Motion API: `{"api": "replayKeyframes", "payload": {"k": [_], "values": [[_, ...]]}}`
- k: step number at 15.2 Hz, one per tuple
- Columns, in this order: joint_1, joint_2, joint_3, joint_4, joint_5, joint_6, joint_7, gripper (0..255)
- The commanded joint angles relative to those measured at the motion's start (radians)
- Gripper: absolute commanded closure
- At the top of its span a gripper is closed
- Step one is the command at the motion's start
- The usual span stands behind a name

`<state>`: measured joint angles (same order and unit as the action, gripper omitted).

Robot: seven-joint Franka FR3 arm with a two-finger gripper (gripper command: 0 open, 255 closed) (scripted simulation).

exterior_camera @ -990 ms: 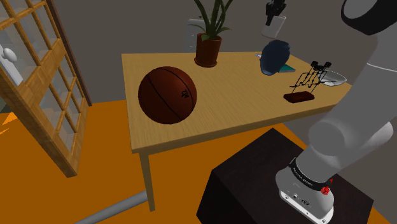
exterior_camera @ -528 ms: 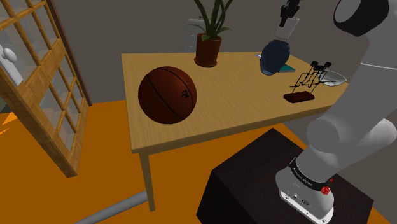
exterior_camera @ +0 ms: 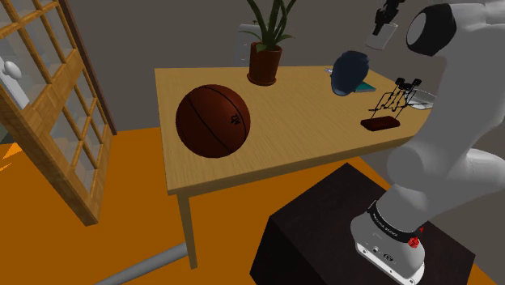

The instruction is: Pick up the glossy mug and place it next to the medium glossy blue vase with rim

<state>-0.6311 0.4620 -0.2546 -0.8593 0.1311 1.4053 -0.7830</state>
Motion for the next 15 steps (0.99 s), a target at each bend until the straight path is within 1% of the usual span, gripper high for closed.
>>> {"api": "replayKeyframes", "payload": {"k": [1, 4, 7, 15], "values": [[-0.013, -0.001, -0.004, -0.02, 0.002, 0.018, -0.02, 255], [0.004, -0.044, -0.006, -0.132, -0.009, 0.087, -0.021, 255], [0.016, -0.075, -0.006, -0.223, -0.017, 0.147, -0.021, 255], [0.035, -0.126, -0.006, -0.409, -0.03, 0.283, -0.021, 255]]}}
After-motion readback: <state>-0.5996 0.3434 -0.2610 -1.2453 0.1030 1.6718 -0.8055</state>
